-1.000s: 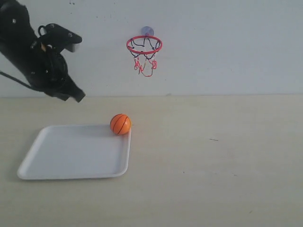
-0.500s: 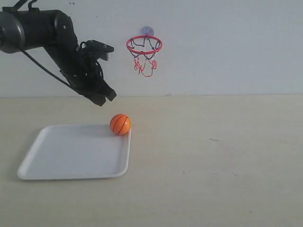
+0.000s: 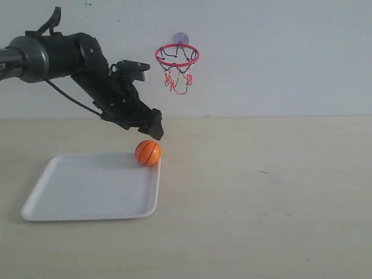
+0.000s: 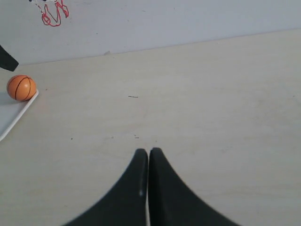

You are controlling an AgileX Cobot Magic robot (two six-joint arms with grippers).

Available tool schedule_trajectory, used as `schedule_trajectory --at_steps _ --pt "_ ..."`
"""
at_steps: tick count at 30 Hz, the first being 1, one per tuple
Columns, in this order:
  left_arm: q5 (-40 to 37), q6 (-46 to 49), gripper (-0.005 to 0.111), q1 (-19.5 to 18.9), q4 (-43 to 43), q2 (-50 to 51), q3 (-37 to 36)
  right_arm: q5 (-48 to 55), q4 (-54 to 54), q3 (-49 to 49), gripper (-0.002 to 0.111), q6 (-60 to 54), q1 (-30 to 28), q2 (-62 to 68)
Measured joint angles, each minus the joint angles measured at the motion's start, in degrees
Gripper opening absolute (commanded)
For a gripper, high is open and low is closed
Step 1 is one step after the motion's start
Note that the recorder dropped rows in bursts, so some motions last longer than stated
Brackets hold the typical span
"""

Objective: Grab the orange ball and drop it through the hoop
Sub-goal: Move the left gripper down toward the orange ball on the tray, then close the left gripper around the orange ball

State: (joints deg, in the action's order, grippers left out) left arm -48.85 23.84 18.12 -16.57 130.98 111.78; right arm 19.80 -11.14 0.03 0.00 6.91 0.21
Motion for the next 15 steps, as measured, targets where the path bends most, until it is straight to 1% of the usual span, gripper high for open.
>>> schedule_trajectory --at_steps 11,15 --pt "2.3 0.0 0.084 0.6 -0.6 4.3 0.0 0.0 0.0 0.0 0.000 0.0 0.0 0.0" --pt "2.7 -0.9 0.082 0.6 -0.6 5.5 0.0 0.0 0.0 0.0 0.000 0.0 0.0 0.0"
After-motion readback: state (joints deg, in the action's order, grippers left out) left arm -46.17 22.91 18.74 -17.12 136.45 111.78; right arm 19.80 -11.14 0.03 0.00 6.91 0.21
